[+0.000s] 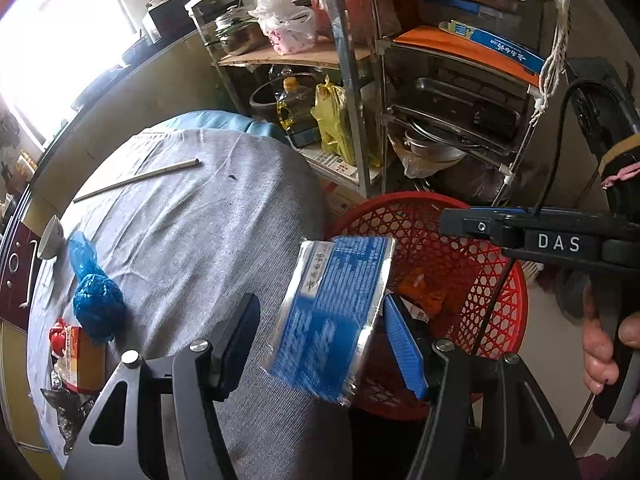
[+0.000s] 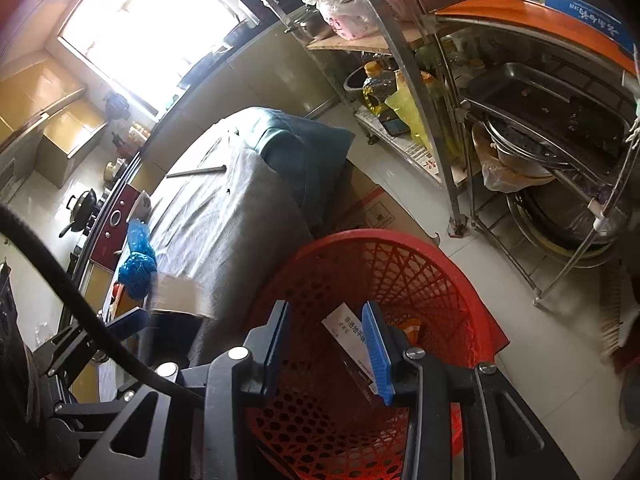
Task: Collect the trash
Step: 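Open the left tool over the red basket to drop the blue carton, then grasp the black plastic bags with the right tool while the left tool grasps the small blue box, then lift and carry the black bags and blue box toward the red basket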
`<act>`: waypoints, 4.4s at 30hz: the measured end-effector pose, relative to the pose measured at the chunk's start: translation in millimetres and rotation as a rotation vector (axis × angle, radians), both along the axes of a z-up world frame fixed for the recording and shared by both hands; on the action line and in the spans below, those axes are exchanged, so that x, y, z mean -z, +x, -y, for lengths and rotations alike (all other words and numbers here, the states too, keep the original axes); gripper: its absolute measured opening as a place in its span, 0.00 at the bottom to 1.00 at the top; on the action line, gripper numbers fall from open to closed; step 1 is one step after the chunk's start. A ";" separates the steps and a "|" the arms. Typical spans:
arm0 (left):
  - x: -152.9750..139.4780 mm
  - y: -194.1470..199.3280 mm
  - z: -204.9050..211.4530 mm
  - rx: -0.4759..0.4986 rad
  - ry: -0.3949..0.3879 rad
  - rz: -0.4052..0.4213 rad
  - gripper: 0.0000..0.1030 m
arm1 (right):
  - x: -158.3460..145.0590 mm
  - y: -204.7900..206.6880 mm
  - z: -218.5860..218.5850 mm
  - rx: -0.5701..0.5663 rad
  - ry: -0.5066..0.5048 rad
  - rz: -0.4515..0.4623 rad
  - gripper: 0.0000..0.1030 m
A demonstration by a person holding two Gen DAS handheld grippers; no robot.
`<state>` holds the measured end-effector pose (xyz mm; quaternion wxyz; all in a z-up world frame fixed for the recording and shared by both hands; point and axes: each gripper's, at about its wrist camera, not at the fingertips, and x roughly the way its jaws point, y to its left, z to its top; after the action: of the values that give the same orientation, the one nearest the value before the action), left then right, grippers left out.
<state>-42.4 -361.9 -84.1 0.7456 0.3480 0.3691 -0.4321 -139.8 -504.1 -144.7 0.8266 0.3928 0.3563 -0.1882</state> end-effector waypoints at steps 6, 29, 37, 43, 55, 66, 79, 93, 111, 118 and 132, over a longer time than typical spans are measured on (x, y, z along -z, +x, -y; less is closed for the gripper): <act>-1.0 -1.3 1.8 0.007 0.000 0.001 0.63 | -1.6 -1.5 3.0 0.014 -0.002 0.006 0.40; -16.7 4.1 -24.8 -0.030 -0.057 0.016 0.65 | -17.2 6.3 -15.9 -0.025 -0.037 0.017 0.40; -22.8 16.3 -50.1 -0.071 -0.099 0.007 0.65 | -31.4 21.5 -38.7 -0.070 -0.081 0.007 0.40; -16.1 38.0 -96.6 -0.161 -0.105 -0.018 0.65 | -40.9 38.6 -59.5 -0.121 -0.109 -0.008 0.40; -14.7 128.4 -271.3 -0.626 -0.149 -0.030 0.65 | -44.3 123.1 -149.6 -0.405 -0.099 -0.011 0.42; -21.2 212.4 -345.8 -0.801 -0.199 -0.080 0.68 | -49.0 204.1 -250.0 -0.754 -0.197 0.041 0.60; 11.1 325.1 -304.9 -0.780 -0.153 -0.345 0.68 | -34.1 275.5 -302.8 -1.072 -0.378 0.017 0.66; 46.4 350.8 -294.7 -0.825 -0.153 -0.428 0.64 | -4.5 292.8 -311.3 -1.047 -0.309 0.012 0.49; -30.3 181.3 -288.7 -0.775 -0.207 -0.096 0.59 | -43.0 202.0 -242.4 -0.779 -0.076 0.188 0.49; -49.6 136.8 -249.0 -0.682 -0.190 0.015 0.59 | -54.6 157.4 -211.1 -0.672 -0.092 0.215 0.49; -54.4 86.6 -184.2 -0.537 -0.138 0.056 0.59 | -72.3 89.7 -145.8 -0.511 -0.130 0.232 0.49</act>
<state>44.2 -177.7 -29.7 0.8653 0.1978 0.3971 -0.2334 -50.1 -358.3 -72.4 0.9061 0.2552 0.3338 0.0498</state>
